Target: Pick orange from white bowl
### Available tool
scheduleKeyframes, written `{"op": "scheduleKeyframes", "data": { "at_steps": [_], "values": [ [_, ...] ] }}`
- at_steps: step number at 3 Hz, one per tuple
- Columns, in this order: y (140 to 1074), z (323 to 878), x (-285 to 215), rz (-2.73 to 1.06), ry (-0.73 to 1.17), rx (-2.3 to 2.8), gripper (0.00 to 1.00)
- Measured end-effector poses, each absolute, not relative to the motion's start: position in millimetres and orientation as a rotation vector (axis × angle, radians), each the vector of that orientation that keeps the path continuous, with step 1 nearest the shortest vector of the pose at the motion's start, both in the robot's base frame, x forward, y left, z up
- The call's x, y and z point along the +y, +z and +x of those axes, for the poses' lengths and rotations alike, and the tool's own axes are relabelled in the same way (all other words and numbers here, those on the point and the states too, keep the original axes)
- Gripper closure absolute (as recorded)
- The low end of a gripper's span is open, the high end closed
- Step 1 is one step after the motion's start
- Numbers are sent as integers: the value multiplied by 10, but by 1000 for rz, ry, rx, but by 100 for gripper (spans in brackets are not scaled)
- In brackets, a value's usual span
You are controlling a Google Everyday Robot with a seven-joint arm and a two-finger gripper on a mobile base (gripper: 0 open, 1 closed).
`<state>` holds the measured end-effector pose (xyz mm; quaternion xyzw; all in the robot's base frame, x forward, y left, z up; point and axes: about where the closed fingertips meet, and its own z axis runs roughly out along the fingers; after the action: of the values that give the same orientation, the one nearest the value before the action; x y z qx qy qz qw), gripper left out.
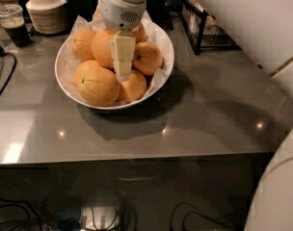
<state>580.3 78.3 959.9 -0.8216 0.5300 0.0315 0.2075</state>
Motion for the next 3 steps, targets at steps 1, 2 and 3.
{"op": "scheduleKeyframes", "data": {
  "at_steps": [1, 2, 3],
  "values": [
    [9669, 5939, 766, -2376, 64, 1464, 0],
    [9669, 5939, 766, -2376, 64, 1464, 0],
    [9538, 5961, 862, -2361, 97, 1447, 0]
  ]
}}
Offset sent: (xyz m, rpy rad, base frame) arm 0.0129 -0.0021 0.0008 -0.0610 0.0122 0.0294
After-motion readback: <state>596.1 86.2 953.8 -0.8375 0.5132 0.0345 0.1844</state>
